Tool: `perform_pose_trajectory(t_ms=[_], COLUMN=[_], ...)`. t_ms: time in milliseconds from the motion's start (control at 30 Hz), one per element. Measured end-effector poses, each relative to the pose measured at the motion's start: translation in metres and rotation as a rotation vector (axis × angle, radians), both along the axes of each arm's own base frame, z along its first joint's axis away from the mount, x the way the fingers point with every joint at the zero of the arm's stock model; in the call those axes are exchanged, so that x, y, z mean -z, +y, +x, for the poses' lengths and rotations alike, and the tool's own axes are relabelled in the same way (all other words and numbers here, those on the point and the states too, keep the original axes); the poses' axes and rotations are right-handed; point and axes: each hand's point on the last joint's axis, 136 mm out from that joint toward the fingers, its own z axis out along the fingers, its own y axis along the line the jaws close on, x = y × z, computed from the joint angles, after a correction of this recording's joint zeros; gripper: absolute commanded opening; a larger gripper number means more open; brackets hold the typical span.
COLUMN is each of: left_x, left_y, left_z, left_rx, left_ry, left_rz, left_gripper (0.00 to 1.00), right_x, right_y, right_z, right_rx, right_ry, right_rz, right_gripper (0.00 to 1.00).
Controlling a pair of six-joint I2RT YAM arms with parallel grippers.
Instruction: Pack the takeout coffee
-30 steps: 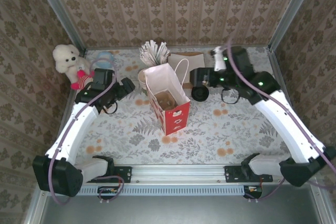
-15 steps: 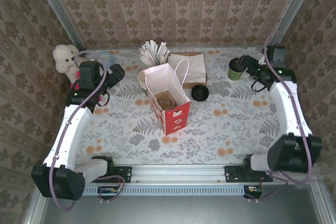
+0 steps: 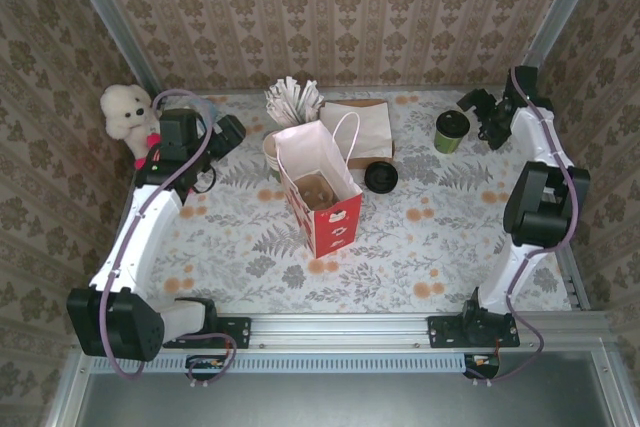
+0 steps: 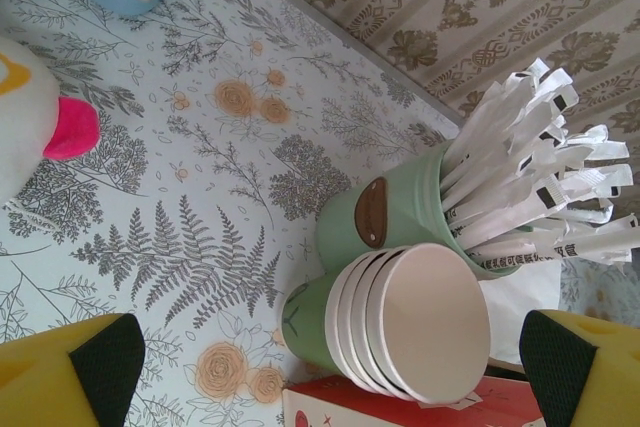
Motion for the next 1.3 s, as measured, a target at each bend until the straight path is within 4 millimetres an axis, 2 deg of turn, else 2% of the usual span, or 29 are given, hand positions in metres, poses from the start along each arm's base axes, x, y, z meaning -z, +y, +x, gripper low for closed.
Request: perform_pose_trajectory(t_ms=[100, 200, 333, 500, 567, 733, 1000, 1300], left_x=[0.0, 0.0, 0.003, 0.01, 0.012, 0.013, 0.013, 0.015], left_y=[0.0, 0.0, 0.001, 0.0, 0.0, 0.001, 0.002, 0.002], left_z=[0.0, 0.0, 0.0, 0.002, 0.003, 0.003, 0.003, 0.002], left_rx=[0.0, 0.0, -0.003, -0.003, -0.003, -0.006, -0.005, -0.005], left_ry=[0.0, 0.002, 0.012, 0.03, 0.036, 0.035, 0.037, 0.045], left_rz=[0.0, 0.001, 0.004, 0.008, 0.009, 0.017, 0.025, 0.026], left_gripper=[1.0, 1.0, 1.0, 1.0, 1.0, 1.0, 1.0, 1.0], right_x=[0.004, 0.002, -0.007, -0.013, -0.011, 0.007, 0.023, 0.024], right_y=[0.001, 0.004, 0.02, 0.038, 0.038, 0.03, 0.031, 0.033], right_z=[0.011, 0.022, 0.031, 0.032, 0.032, 0.025, 0.023, 0.024], right_rx=[-0.007, -0.051, -0.176, -0.328, -0.364, -0.435, -0.53, -0.554], right_ry=[0.026, 0.048, 0.064, 0.094, 0.11, 0.186, 0.24, 0.239], right_rz=[-0.008, -0.087, -0.237, -0.376, -0.411, -0.467, -0.487, -0.49], right_gripper=[1.0, 1.0, 1.0, 1.0, 1.0, 1.0, 1.0, 1.0])
